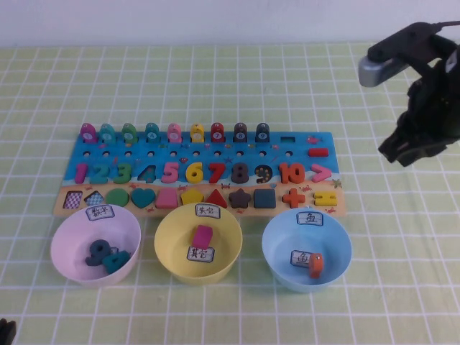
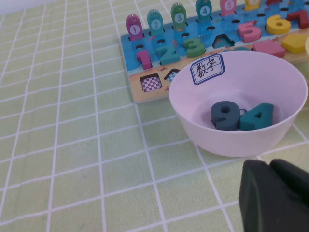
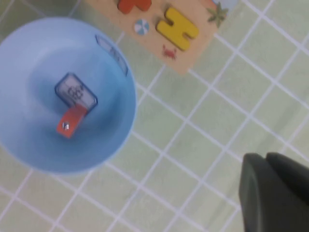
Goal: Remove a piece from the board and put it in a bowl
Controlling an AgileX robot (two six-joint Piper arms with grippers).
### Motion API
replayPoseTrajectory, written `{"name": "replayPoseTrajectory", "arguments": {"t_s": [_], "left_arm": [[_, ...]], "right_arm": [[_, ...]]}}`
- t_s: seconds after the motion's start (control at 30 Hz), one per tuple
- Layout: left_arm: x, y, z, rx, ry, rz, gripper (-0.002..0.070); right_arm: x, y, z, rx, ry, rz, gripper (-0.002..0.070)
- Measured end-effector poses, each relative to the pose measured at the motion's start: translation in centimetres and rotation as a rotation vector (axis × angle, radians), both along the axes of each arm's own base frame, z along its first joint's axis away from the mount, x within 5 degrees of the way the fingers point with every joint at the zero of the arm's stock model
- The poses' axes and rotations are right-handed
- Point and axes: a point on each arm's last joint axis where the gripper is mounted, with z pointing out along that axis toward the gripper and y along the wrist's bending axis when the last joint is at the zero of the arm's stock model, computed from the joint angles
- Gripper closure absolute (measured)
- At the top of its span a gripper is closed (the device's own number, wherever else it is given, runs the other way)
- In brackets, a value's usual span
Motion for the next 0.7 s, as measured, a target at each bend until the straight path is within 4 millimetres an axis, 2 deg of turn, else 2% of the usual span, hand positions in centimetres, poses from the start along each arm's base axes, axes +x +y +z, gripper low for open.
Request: {"name": "replayPoseTrajectory", "arguments": {"t_s": [0.1,0.33,0.47,0.57,0.7], "left_arm": [[0.0,0.0,0.0,0.000,0.000,0.000,0.0678],[0.0,0.0,0.0,0.000,0.000,0.000,0.0678],[0.0,0.0,0.0,0.000,0.000,0.000,0.0678],[0.0,0.0,0.0,0.000,0.000,0.000,0.0678],[0.0,0.0,0.0,0.000,0.000,0.000,0.0679]], "right_arm": [[2.2,1.1,-1.5,0.003,0.034,0.003,0.0694],[5.5,4.3,-4.2,-0.010,0.070,0.050,0.0694],[7.5,5.4,-6.0,-0.011,0.086,0.049,0.0675],[8.8,6.0,-7.5,-0.012,0.106,0.025,0.0597],[10.1,6.5,-9.9,-0.018,0.145,-0.010,0.0405]]}}
